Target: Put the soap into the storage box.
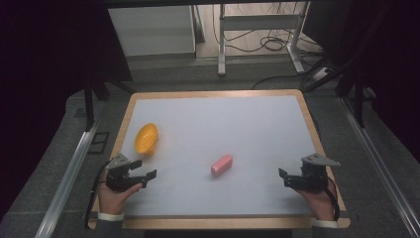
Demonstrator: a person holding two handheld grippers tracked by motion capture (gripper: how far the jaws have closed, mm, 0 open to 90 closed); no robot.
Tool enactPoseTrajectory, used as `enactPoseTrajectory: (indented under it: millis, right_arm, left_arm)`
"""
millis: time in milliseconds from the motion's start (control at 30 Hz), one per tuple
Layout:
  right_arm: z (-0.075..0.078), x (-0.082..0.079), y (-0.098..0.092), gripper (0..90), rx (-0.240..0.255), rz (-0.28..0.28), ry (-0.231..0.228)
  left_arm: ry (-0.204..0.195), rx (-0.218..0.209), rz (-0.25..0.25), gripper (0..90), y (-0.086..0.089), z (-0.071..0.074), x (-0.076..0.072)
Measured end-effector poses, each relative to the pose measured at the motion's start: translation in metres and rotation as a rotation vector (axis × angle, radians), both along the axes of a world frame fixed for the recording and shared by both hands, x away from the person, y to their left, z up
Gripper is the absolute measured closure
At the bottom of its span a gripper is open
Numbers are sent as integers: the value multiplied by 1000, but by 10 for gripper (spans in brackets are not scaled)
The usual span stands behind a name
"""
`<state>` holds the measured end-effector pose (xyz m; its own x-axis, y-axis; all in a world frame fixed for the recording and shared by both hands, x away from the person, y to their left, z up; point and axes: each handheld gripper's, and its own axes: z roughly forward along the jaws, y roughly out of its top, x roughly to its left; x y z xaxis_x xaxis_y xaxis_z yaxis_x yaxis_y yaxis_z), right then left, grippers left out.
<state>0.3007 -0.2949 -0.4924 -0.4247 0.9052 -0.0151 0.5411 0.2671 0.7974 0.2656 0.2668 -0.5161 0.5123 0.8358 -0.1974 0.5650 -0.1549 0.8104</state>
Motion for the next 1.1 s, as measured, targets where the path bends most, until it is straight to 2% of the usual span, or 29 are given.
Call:
enactPoseTrajectory:
  millis: [167,233,267,333,433,467,533,633,933,1100]
  right_arm:
    - [-2,0,1,59,-6,1,2]
    - [-3,0,1,61,8,0,6]
    - [-1,-1,2,65,34,12,8]
    - [0,-1,2,66,25,16,4]
    - [0,-2,1,67,22,13,-1]
    - [1,-3,-1,68,43,16,-7]
    - [2,-3,-1,69,53,19,-16]
    - [2,-3,0,69,43,25,-19]
    - [1,-1,-6,77,43,8,-16]
    - [2,-1,-7,79,42,2,-15]
  left_arm:
    - [2,3,-9,205,3,0,1]
    - [5,8,0,207,4,1,1]
    - [9,5,4,211,5,1,1]
    - [15,-2,10,210,7,2,1]
    - [16,11,18,210,9,3,0]
    - [17,21,22,210,9,3,0]
    - [17,27,34,211,10,4,-2]
    - [19,22,38,212,11,5,-3]
    - [23,51,35,220,5,6,-4]
    - [39,56,32,222,5,7,-3]
